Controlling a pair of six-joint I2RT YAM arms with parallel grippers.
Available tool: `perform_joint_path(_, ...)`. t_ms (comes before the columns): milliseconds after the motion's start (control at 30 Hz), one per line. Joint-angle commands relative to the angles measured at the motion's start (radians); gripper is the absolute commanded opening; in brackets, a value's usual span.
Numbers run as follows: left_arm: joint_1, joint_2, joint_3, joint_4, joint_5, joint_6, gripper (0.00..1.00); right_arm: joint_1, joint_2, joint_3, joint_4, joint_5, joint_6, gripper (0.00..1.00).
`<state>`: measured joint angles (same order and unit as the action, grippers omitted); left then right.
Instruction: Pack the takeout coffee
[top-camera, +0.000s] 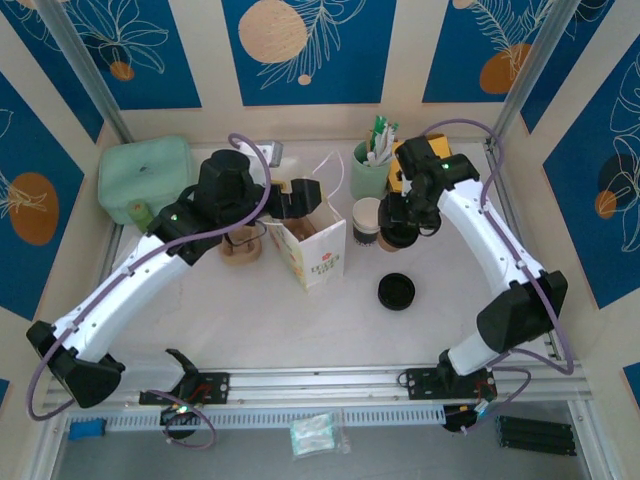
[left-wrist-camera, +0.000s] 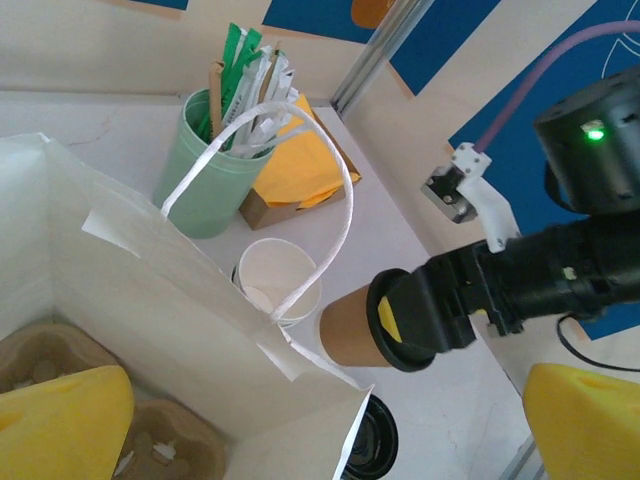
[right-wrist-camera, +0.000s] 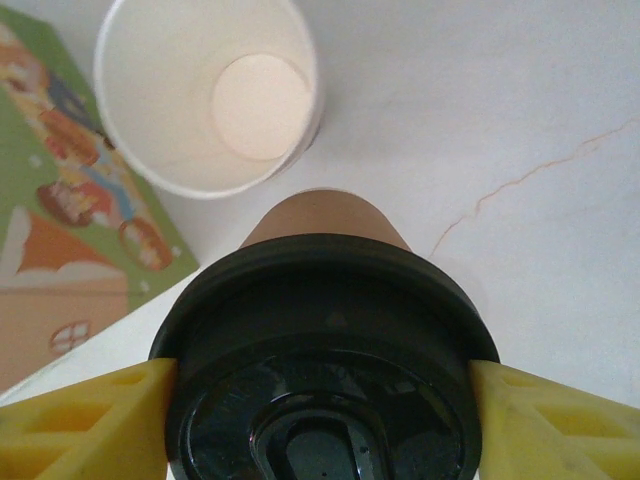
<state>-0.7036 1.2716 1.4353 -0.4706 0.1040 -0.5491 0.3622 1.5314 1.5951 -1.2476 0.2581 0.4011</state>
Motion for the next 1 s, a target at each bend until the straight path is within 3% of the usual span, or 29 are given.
perform_joint_path(0, -0.008, -0.032, -0.013, -0.004, 0.003, -0.005, 0.99, 0.047, -0.05, -0.025, -0.066, 0.001, 0.032, 0.69)
perform_joint_path(500, -0.008, -0.059, -0.023, -0.018, -0.013, -0.005, 0.99, 0.32, -0.135, -0.153, -0.141, -0.009, 0.142, 0.68)
perform_joint_path(967, -0.008, -0.049, -0.017, -0.021, -0.017, -0.008, 1.0, 0.476, -0.074, -0.347, 0.008, -0.025, 0.236, 0.68)
